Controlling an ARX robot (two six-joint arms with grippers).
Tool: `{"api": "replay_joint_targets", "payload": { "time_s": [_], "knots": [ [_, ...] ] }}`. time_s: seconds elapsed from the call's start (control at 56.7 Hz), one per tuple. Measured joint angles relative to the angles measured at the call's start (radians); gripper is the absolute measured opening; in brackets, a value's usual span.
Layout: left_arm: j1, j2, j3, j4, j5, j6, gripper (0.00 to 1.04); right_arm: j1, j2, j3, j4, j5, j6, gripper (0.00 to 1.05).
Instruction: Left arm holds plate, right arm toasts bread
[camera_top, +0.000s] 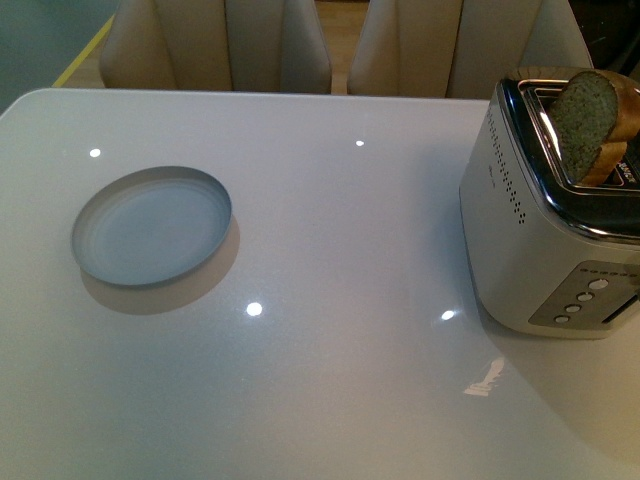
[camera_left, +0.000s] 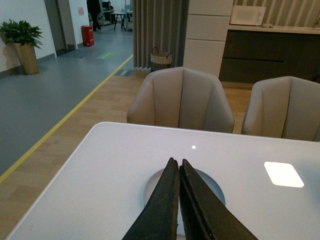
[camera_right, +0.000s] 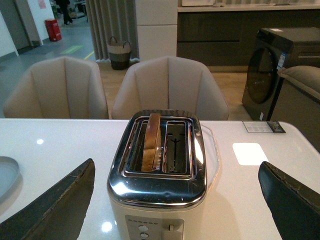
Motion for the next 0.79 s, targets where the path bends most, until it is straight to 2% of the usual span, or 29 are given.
{"api": "replay_joint_targets", "payload": {
  "time_s": [0.476,0.6,0.67,0.794],
  "knots": [
    [0.0,-0.005,0.0,-0.003,0.0,-0.001,0.04,0.0,0.0,0.0,0.0,0.0,0.0,0.96],
    [0.0,-0.005,0.0,-0.003,0.0,0.0,0.28,0.0,0.0,0.0,0.0,0.0,0.0,0.96],
    [0.0,-0.005,0.0,-0.003,0.0,0.0,0.45,0.0,0.0,0.0,0.0,0.0,0.0,0.96],
    [0.0,-0.005,0.0,-0.003,0.0,0.0,0.67,0.0,0.0,0.0,0.0,0.0,0.0,0.96]
  ]
}}
